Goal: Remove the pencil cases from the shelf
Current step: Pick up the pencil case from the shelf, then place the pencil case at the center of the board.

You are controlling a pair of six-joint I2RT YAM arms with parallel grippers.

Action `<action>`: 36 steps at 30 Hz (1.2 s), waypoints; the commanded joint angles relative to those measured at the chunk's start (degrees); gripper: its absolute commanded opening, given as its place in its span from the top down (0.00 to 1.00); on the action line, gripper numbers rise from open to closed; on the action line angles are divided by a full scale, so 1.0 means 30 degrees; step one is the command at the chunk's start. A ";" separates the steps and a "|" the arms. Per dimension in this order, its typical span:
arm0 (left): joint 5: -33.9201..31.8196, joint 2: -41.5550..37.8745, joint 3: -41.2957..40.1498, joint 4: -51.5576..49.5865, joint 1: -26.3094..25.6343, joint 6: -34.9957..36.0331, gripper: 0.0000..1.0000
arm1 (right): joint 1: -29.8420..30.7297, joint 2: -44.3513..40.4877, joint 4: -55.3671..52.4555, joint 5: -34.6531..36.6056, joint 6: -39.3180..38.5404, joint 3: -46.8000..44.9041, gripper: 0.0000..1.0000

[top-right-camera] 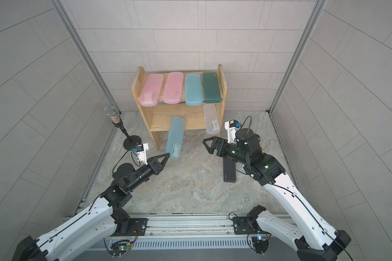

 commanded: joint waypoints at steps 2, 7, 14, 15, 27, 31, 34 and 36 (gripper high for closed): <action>0.0490 -0.2397 -0.1032 -0.0623 0.0072 0.1156 1.00 | 0.2164 0.2422 0.3605 0.1727 0.2236 -0.0011 0.01; 0.0011 -0.4973 -0.1796 -0.2066 0.0085 0.1187 1.00 | 0.3942 0.5578 0.5387 0.2437 0.2533 0.1397 0.00; -0.0073 -0.6162 -0.1680 -0.3048 0.0111 0.1399 1.00 | 0.5056 0.9062 0.6210 0.2926 0.2676 0.3391 0.00; -0.0012 -0.6180 -0.1606 -0.3102 0.0105 0.1399 1.00 | 0.5124 0.9360 0.6425 0.2856 0.2747 0.3566 0.00; -0.0225 -0.7236 -0.1561 -0.3891 0.0096 0.1560 1.00 | 0.5832 1.2077 0.3355 0.3740 0.1616 0.6679 0.00; -0.0527 -0.7774 -0.1649 -0.4262 0.0104 0.1591 1.00 | 0.5833 1.2045 0.2393 0.4339 0.1288 0.6740 0.00; -0.0736 -0.8120 -0.1649 -0.4573 0.0103 0.1671 1.00 | 0.5833 1.1841 0.2160 0.4519 0.1167 0.6483 0.00; -0.0801 -0.8277 -0.1704 -0.4633 0.0086 0.1686 1.00 | 0.5821 1.1852 0.2453 0.4299 0.1198 0.6223 0.00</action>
